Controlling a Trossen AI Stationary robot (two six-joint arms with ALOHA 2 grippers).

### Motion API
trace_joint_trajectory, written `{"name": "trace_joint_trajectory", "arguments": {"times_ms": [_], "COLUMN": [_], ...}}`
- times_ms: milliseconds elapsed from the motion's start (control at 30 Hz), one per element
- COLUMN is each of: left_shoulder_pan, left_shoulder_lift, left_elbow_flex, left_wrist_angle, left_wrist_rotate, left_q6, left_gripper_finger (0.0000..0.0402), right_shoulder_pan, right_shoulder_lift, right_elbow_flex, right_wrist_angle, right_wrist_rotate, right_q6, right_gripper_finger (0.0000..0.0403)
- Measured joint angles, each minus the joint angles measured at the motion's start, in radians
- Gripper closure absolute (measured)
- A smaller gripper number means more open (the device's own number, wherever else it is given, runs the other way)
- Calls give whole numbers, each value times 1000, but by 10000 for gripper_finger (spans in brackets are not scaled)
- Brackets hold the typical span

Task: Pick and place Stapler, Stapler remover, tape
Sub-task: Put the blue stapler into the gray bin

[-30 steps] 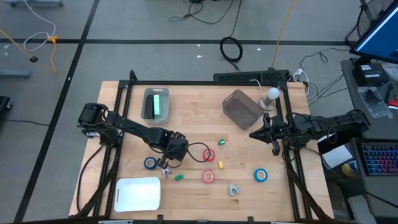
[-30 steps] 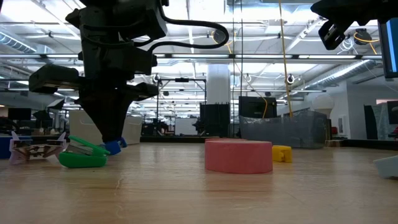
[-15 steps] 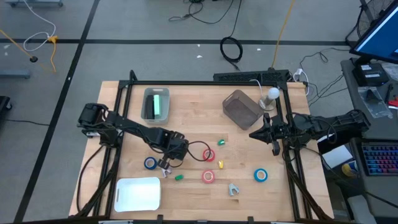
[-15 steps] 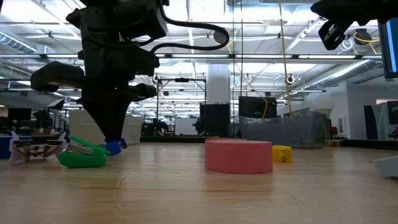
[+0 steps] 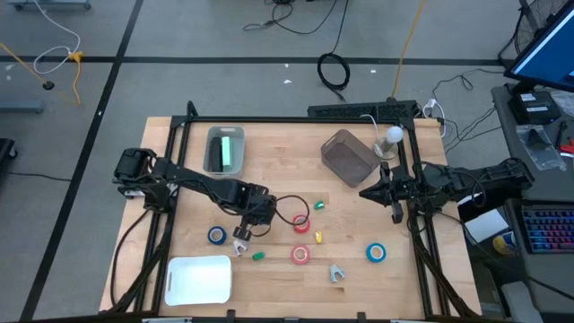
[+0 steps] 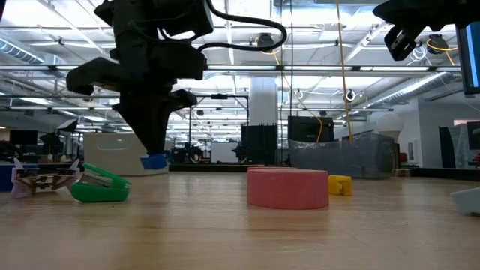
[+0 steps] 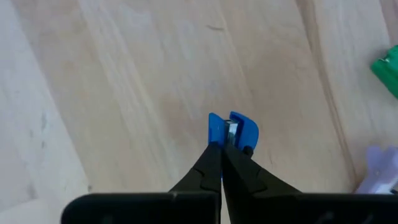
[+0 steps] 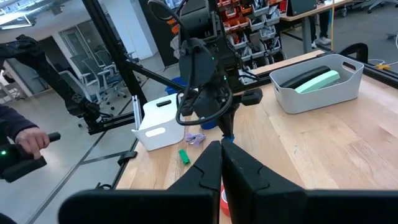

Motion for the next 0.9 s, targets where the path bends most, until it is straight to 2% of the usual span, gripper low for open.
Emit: {"name": "trace_joint_trajectory", "arguments": {"times_ms": [167,600,800,900], "left_shoulder_pan": [29,163,272,334], "left_shoulder_lift": [0,-2,-64,-100], "left_elbow_flex": [68,356,371,371], "left_wrist_angle": [-134,-574,-753,-780], "left_wrist_rotate": [-52,-323,-395,-413], "left_q6": [-118,-472,-639,-698], "left_gripper_finger": [401,401,401,401], "right_shoulder_pan": [0,0,0,0], "right_shoulder_lift": [0,0,0,0], "right_elbow_flex": [0,0,0,0], "right_wrist_angle": [0,-1,-1,-1], "right_wrist_rotate": [-2,-3,-3,-3], "right_q6": [0,-4,-4,-4], "right_gripper_finger": [399,399,399,399]}}
